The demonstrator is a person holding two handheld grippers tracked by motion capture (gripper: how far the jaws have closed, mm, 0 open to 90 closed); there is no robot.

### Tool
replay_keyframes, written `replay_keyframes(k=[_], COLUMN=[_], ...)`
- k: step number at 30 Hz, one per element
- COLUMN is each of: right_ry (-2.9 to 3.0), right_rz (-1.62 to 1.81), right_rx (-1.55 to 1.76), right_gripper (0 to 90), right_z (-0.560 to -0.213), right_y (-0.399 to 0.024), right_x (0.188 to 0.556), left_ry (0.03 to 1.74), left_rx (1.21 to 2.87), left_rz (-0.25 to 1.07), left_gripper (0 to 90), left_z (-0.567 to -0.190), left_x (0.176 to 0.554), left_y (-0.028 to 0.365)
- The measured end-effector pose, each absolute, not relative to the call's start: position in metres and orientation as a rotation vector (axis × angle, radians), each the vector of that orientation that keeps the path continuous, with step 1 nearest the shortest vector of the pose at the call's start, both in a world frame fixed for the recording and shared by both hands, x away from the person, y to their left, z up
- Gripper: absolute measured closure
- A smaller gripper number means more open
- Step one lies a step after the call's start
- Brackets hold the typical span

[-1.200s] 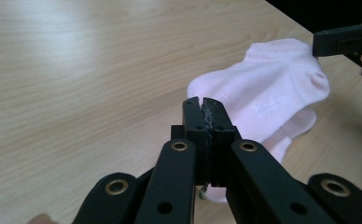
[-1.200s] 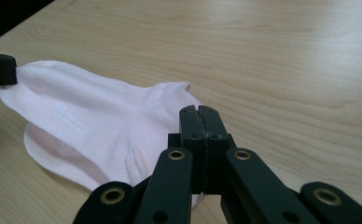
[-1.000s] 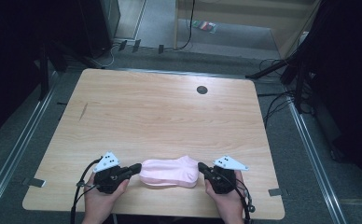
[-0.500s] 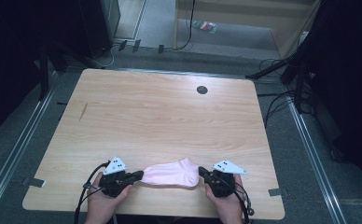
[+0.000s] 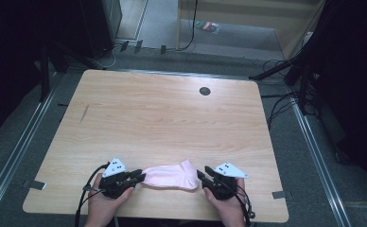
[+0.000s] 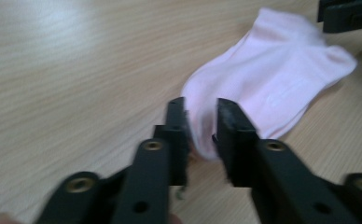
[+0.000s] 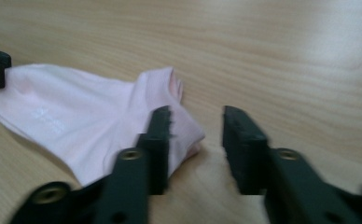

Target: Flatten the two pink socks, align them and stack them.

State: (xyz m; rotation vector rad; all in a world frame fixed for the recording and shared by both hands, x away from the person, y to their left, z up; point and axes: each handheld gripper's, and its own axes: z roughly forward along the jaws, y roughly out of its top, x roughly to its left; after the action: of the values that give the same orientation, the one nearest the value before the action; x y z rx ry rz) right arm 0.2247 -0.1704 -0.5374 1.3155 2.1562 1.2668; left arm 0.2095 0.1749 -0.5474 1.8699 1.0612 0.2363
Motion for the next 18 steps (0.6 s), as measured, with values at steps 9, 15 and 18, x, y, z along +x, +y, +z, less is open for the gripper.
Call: replay_keyframes(k=[9, 15, 18], right_ry=[2.083, 2.061, 2.039], right_rz=[1.305, 1.355, 1.328], right_rx=[1.334, 1.346, 1.342], right_gripper=[7.5, 4.5, 4.5], right_z=[-0.528, -0.524, -0.525], right_y=[-0.188, -0.202, -0.210], right_x=[0.232, 0.233, 0.236], left_ry=[1.074, 1.142, 1.165], left_rx=[1.727, 1.674, 1.656], left_rz=[0.284, 0.316, 0.328], left_gripper=[0.0, 0.0, 0.0], left_z=[-0.539, -0.539, -0.540], left_x=[0.211, 0.216, 0.218], left_y=[0.188, 0.210, 0.219])
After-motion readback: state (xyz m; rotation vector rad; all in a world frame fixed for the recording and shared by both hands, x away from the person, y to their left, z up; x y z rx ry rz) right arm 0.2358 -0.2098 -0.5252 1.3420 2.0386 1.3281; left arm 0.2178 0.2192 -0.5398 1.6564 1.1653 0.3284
